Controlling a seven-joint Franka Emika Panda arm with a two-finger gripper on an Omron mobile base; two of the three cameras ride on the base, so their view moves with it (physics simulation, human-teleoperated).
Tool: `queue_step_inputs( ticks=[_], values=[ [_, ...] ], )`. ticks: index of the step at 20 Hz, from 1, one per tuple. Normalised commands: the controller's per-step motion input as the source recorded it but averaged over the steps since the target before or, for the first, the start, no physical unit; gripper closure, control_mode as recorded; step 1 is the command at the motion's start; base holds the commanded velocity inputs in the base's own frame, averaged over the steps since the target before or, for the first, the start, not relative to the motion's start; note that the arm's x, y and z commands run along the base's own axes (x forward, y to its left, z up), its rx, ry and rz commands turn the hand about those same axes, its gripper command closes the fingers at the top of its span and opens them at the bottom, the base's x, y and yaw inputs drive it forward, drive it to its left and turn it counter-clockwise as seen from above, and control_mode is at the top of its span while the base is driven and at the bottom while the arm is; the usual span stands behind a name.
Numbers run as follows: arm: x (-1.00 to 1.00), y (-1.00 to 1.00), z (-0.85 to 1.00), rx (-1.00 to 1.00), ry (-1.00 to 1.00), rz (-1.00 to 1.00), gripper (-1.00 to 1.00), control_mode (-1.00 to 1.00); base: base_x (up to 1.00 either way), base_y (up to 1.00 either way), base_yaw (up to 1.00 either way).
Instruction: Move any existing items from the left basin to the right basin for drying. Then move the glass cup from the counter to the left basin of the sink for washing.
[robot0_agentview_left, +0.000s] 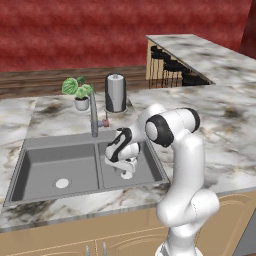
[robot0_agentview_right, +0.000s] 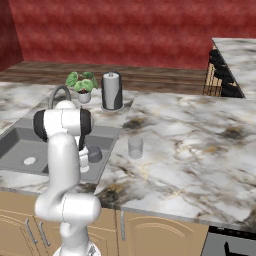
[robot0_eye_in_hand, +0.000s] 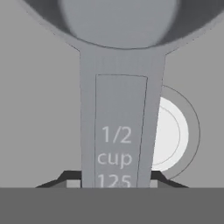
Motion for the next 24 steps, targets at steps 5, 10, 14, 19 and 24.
queue_step_inputs(
  ticks=[5,10,14,19,24],
  values=[
    [-0.01,-0.04,0.14,0.00,-0.01,0.00,-1.00,-1.00,0.00,0.00,0.00],
    [-0.01,-0.09,0.30,0.00,0.00,0.00,-1.00,-1.00,0.00,0.00,0.00],
    [-0.02,-0.12,0.37,0.00,0.00,0.00,-1.00,-1.00,0.00,0.00,0.00],
    [-0.02,-0.12,0.35,0.00,0.00,0.00,-1.00,-1.00,0.00,0.00,0.00],
    [-0.07,-0.21,0.33,0.00,0.00,0.00,-1.00,-1.00,0.00,0.00,0.00]
  ],
)
